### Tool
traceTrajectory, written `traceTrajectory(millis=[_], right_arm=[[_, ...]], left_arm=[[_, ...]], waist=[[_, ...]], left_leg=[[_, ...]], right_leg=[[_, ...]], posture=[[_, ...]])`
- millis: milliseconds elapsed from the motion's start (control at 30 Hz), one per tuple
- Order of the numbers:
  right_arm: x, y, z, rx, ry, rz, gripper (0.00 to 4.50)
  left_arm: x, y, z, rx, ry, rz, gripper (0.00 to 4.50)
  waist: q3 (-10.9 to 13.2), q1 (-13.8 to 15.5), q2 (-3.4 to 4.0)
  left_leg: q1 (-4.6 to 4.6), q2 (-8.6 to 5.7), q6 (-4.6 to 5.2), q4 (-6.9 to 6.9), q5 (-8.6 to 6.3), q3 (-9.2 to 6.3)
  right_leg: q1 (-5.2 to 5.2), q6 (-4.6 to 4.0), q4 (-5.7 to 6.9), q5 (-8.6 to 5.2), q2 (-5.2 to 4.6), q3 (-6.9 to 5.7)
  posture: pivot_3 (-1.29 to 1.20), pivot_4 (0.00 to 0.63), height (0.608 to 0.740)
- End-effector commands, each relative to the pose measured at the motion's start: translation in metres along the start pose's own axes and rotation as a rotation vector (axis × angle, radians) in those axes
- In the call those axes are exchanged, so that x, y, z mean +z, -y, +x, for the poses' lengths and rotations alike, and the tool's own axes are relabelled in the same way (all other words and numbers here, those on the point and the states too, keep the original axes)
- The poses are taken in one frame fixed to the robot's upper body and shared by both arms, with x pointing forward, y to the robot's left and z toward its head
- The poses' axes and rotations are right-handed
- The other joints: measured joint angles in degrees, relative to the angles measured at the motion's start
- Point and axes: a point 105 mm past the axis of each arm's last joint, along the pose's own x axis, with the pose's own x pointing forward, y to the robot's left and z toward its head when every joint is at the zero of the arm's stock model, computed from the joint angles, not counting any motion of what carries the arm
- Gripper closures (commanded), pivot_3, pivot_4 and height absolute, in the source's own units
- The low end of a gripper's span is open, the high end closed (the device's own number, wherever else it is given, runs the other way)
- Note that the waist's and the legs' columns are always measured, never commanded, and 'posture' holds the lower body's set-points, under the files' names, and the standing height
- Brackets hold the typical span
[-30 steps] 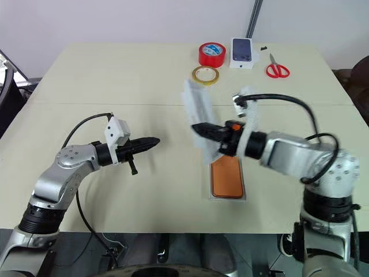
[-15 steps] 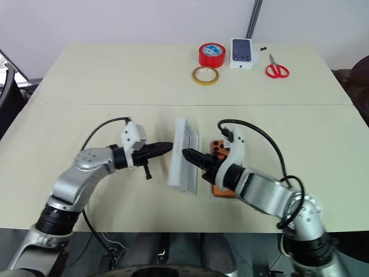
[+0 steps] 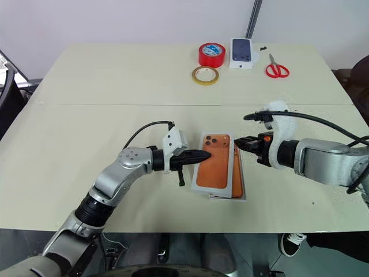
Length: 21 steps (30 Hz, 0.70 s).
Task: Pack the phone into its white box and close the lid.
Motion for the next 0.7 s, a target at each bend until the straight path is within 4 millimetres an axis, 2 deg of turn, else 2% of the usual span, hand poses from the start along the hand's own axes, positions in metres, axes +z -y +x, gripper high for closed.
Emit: traceTrajectory(millis=[33,100,200,300,467,600,700], right_arm=[[-0.01,-0.001,-0.001,-0.049,-0.059,-0.233,4.46],[-0.017,0.002,0.001,-0.065,-0.085,-0.282,4.46],[-0.026,0.003,0.006,-0.063,-0.102,-0.329,4.46],[-0.028,0.002,0.008,-0.05,-0.1,-0.345,4.46],[-0.033,-0.001,0.013,-0.033,-0.113,-0.39,4.46],[-0.034,-0.003,0.015,-0.023,-0.113,-0.405,4.46],[-0.033,-0.006,0.014,-0.01,-0.109,-0.417,4.46]], left_arm=[[0.015,-0.015,-0.014,0.073,0.038,0.003,4.5],[0.014,-0.022,-0.023,0.109,0.021,0.0,4.5],[-0.001,-0.029,-0.039,0.148,-0.084,0.006,4.5],[-0.01,-0.029,-0.044,0.144,-0.152,0.014,4.5],[-0.027,-0.017,-0.03,0.073,-0.241,0.017,4.5],[-0.027,-0.012,-0.015,0.034,-0.227,0.005,4.5],[-0.018,-0.006,-0.003,-0.011,-0.191,0.003,4.5]], waist=[[0.0,0.0,0.05],[0.0,0.0,0.04],[0.0,0.0,0.04],[0.0,0.1,0.04],[0.0,0.3,0.03],[0.0,0.2,0.03],[0.0,0.2,0.02]], left_leg=[[0.0,0.0,0.0,-0.01,0.0,0.0],[0.0,0.02,0.0,-0.01,0.0,-0.03],[0.0,0.02,0.0,0.0,0.0,-0.02],[0.01,0.0,0.0,0.0,0.0,-0.02],[0.0,-0.03,0.0,0.05,0.0,-0.02],[0.0,-0.03,0.0,0.05,0.0,-0.03],[-0.01,-0.03,0.0,0.06,0.0,-0.03]], right_leg=[[-0.01,0.0,0.01,0.0,0.0,0.0],[-0.02,0.0,0.01,0.0,0.02,-0.01],[-0.01,0.0,0.0,0.0,0.02,0.0],[-0.01,0.0,0.0,0.0,0.0,0.0],[0.02,0.0,0.0,0.0,-0.03,-0.01],[0.01,0.0,0.01,0.0,-0.03,-0.01],[0.01,0.0,0.02,0.0,-0.02,-0.01]], posture=[[0.0,0.15,0.74],[0.0,0.15,0.74],[0.0,0.15,0.74],[0.0,0.15,0.74],[0.0,0.15,0.74],[0.0,0.15,0.74],[0.0,0.15,0.74]])
